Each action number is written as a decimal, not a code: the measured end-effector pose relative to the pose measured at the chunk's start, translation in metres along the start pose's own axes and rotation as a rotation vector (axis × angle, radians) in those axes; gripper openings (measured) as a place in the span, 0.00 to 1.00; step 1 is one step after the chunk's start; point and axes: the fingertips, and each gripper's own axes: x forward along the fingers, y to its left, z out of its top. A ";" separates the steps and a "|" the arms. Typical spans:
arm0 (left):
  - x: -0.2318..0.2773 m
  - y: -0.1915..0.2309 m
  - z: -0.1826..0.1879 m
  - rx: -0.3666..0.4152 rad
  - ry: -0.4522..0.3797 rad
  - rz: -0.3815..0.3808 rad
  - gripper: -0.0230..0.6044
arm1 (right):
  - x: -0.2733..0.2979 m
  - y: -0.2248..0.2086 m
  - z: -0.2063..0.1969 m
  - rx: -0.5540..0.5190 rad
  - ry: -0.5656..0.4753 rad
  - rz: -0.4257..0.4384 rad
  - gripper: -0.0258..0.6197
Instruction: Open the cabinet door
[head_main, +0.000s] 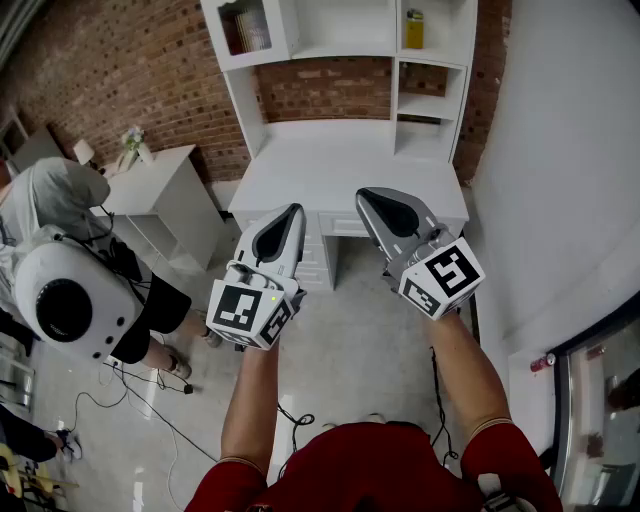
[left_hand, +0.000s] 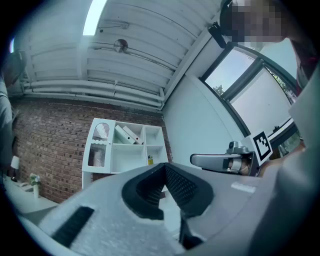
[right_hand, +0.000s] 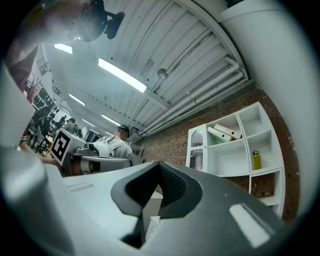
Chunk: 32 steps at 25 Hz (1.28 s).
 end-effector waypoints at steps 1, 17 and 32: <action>0.001 0.000 -0.001 -0.001 -0.003 0.001 0.04 | 0.000 -0.001 -0.001 -0.001 -0.001 0.002 0.06; 0.044 -0.030 0.004 0.036 -0.006 0.027 0.04 | -0.030 -0.052 0.015 0.008 -0.060 0.022 0.06; 0.106 0.013 -0.020 0.063 -0.005 0.075 0.04 | 0.010 -0.117 0.005 -0.036 -0.100 0.060 0.06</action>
